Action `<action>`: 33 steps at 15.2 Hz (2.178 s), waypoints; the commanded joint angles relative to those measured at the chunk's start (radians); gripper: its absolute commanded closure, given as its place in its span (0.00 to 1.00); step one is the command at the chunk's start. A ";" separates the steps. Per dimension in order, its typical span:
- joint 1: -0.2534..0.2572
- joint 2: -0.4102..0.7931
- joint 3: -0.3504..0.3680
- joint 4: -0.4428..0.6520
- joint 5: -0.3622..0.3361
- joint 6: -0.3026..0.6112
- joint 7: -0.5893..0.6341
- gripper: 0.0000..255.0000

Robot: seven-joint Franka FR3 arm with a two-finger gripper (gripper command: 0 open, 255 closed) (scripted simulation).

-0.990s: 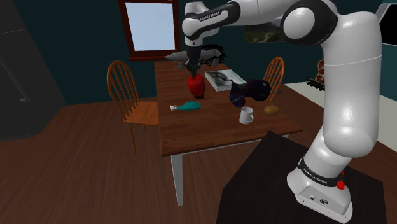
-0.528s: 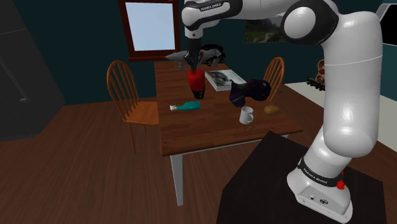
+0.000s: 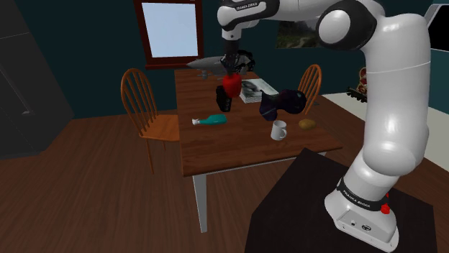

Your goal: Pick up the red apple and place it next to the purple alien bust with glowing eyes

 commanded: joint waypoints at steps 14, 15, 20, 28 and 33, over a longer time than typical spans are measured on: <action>-0.229 0.179 -0.057 0.268 0.061 -0.083 -0.278 1.00; -0.228 0.175 -0.057 0.249 0.060 -0.067 -0.278 1.00; -0.224 0.168 -0.057 0.170 0.060 0.005 -0.278 1.00; -0.221 0.174 -0.056 0.072 0.061 0.109 -0.278 1.00; -0.219 0.186 -0.055 0.024 0.063 0.169 -0.279 1.00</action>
